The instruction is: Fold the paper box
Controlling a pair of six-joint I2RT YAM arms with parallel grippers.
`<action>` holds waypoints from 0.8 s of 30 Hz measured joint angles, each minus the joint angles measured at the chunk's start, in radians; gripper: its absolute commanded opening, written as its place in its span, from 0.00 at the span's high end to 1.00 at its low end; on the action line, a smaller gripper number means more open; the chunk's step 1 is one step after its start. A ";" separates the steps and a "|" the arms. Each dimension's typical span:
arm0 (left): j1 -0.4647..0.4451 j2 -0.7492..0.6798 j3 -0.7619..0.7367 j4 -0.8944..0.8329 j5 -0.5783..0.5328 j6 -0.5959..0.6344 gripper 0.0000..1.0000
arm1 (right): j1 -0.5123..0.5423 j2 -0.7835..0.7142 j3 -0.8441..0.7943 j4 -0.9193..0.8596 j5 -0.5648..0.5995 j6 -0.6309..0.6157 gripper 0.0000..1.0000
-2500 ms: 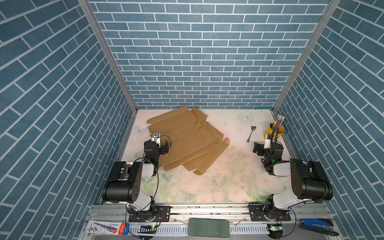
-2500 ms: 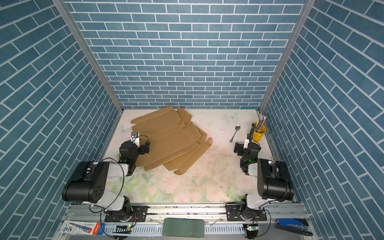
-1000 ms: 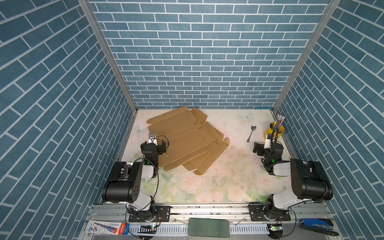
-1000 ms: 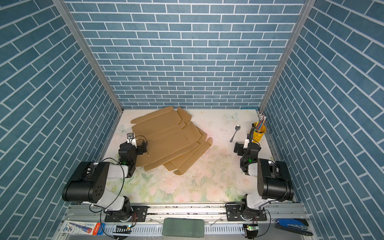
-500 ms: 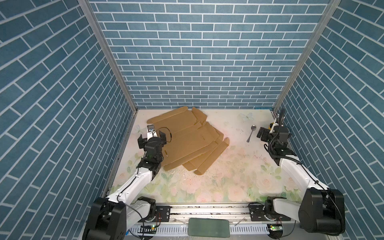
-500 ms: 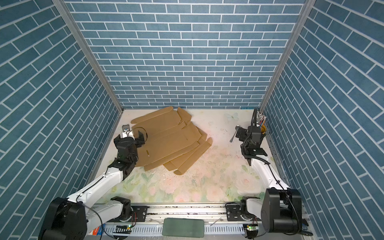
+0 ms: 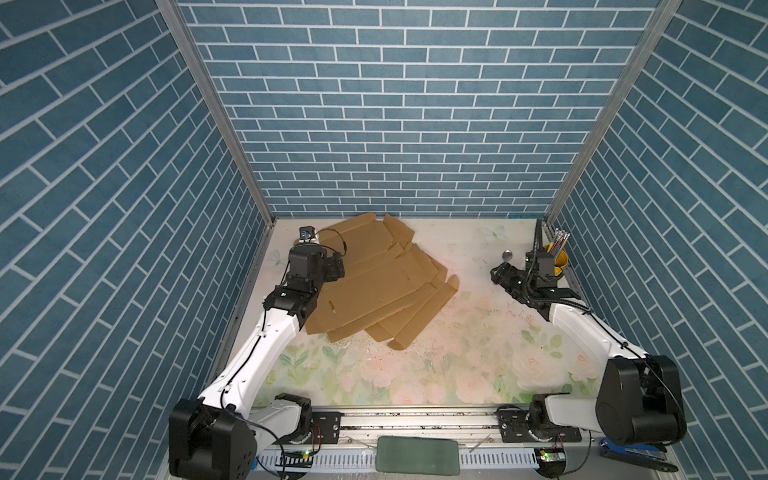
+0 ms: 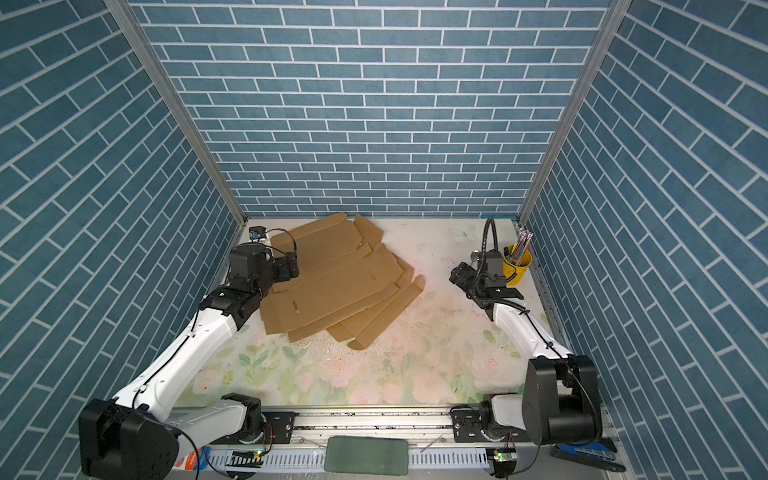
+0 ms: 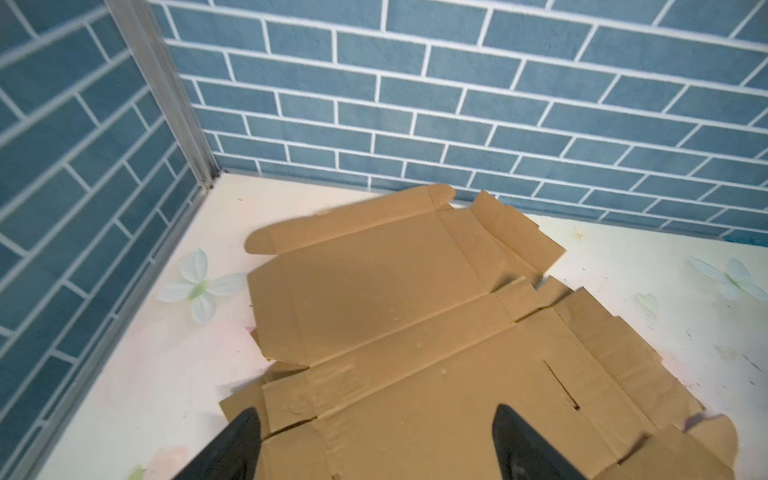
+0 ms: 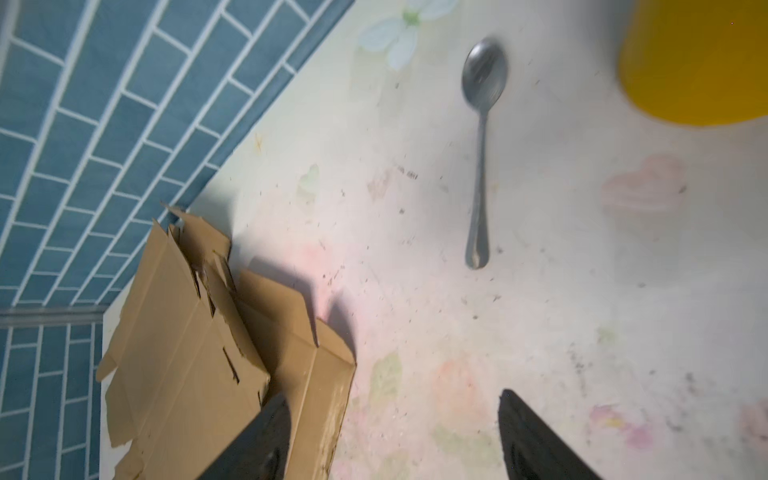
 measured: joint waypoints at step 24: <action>-0.040 0.405 0.006 0.152 0.300 -0.206 0.41 | 0.520 0.356 0.098 0.187 -0.053 0.407 0.29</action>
